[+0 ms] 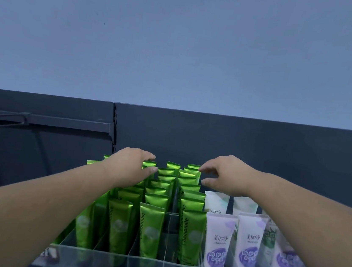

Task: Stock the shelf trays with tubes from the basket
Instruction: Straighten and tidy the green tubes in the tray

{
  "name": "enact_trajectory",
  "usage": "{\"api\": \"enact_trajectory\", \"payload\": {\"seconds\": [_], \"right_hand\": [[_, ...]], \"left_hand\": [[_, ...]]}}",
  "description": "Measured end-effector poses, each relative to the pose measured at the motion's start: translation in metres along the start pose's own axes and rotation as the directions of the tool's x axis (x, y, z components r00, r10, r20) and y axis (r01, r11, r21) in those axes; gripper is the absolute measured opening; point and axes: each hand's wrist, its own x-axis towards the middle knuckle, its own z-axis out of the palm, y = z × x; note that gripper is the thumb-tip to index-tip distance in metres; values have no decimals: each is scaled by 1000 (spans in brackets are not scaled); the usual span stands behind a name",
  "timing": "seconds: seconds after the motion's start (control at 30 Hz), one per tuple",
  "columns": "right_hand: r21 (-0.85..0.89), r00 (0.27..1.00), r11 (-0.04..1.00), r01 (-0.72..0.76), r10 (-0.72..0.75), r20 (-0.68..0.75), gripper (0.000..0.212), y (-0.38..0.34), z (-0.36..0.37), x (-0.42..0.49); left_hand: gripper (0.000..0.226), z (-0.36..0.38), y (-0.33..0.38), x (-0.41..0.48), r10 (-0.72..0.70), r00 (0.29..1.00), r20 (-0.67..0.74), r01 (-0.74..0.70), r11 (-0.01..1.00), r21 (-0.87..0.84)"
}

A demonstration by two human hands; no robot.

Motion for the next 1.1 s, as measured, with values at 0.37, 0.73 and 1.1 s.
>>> {"api": "enact_trajectory", "payload": {"seconds": [0.37,0.73,1.1], "right_hand": [[53,965,969,-242,246,-89,47,-14,-10,-40],[85,883,909,-407,416,-220,61,-84,22,-75],[73,775,810,-582,580,-249,69,-135,40,-139]], "left_hand": [[65,-1,-3,-15,100,995,-30,-103,989,-109],[74,2,-29,-48,224,974,-47,-226,973,-46],[75,3,-6,-86,357,928,-106,-368,924,-107]]}}
